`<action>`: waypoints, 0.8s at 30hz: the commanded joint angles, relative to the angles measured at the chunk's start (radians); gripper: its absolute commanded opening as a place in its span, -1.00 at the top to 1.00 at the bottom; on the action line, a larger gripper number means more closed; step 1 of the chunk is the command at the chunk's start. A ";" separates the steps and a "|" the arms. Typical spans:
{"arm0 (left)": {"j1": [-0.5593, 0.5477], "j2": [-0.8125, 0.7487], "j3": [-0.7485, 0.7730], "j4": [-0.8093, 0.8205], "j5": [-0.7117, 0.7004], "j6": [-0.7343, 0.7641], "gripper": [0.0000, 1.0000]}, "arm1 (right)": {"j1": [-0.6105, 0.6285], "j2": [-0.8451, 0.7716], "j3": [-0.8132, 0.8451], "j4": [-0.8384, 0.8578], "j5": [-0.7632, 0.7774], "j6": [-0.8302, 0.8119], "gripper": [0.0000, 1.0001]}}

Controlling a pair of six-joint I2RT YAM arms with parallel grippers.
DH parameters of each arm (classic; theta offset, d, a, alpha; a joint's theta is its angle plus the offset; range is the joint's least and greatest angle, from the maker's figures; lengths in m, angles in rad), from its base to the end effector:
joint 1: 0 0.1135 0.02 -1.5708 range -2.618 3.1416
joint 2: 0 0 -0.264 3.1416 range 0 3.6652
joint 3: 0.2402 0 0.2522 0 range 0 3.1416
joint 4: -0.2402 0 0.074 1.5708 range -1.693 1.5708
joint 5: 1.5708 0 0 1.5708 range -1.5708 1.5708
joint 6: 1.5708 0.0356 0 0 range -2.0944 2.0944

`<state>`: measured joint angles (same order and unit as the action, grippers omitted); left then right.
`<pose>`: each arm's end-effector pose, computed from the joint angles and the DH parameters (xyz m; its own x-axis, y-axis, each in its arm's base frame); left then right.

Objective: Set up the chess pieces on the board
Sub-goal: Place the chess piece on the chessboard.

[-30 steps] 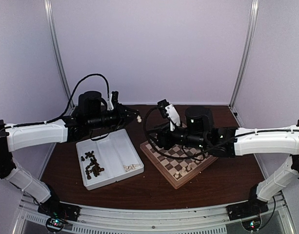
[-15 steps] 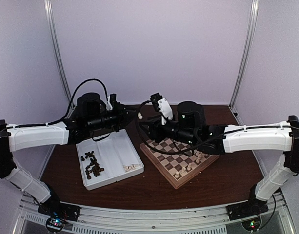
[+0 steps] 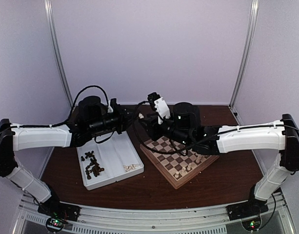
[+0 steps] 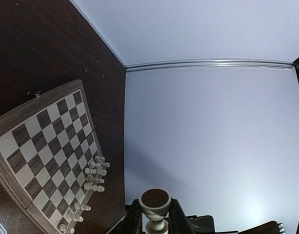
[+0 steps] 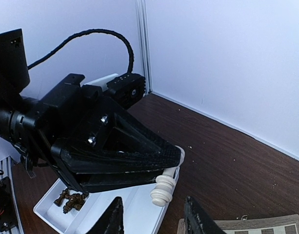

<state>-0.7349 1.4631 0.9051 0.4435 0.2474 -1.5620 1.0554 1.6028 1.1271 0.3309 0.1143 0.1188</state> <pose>0.2457 -0.2338 0.2848 -0.8313 -0.5555 0.0192 -0.0774 0.0815 -0.9937 0.1918 0.3303 0.3027 -0.1665 -0.0550 -0.9845 -0.7947 0.5986 0.1009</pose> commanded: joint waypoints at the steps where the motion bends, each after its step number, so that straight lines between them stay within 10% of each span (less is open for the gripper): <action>1: -0.007 0.006 -0.004 0.072 -0.016 -0.021 1.00 | 0.003 0.029 0.040 0.023 0.023 -0.006 0.21; 24: -0.009 0.001 -0.038 0.113 -0.030 -0.038 1.00 | 0.003 0.084 0.080 0.043 0.061 0.003 0.52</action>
<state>-0.7368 1.4647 0.8772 0.5003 0.2264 -1.5963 1.0554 1.6722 1.1744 0.3538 0.1474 0.1188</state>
